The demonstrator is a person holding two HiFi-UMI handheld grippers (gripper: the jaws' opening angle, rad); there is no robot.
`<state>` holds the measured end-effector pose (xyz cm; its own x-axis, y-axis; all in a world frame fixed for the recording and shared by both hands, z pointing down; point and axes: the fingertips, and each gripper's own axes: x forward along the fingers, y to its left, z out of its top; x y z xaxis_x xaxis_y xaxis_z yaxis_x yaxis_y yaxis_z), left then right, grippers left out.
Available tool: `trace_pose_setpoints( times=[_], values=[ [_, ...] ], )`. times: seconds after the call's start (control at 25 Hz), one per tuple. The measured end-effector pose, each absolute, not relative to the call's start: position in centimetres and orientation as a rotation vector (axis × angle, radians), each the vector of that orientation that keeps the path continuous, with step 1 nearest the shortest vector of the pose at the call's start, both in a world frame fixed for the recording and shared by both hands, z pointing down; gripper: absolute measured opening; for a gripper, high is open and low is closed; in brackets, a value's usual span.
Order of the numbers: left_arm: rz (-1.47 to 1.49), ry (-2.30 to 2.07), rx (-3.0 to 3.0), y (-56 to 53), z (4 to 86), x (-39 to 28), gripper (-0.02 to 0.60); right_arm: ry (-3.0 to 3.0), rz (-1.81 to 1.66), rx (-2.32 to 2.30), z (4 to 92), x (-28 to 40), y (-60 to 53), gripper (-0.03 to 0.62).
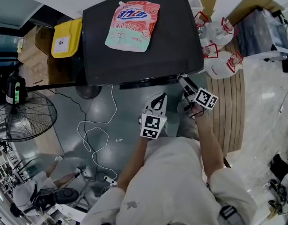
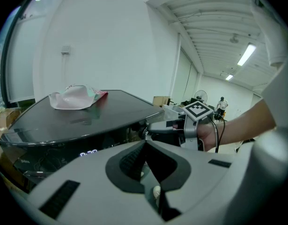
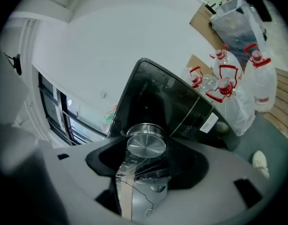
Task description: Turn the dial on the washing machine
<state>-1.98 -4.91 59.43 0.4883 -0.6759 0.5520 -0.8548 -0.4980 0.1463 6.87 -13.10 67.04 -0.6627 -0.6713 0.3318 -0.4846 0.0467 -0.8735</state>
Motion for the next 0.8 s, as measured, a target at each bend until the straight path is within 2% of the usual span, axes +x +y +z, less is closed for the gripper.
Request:
trace_pose_setpoints(
  times=[0.8],
  values=[
    [0.617,-1.258,2.327,-4.76,59.79,-1.82,0.012,1.912,-1.761,-1.101,67.23,7.15,-13.10,0.275]
  ],
)
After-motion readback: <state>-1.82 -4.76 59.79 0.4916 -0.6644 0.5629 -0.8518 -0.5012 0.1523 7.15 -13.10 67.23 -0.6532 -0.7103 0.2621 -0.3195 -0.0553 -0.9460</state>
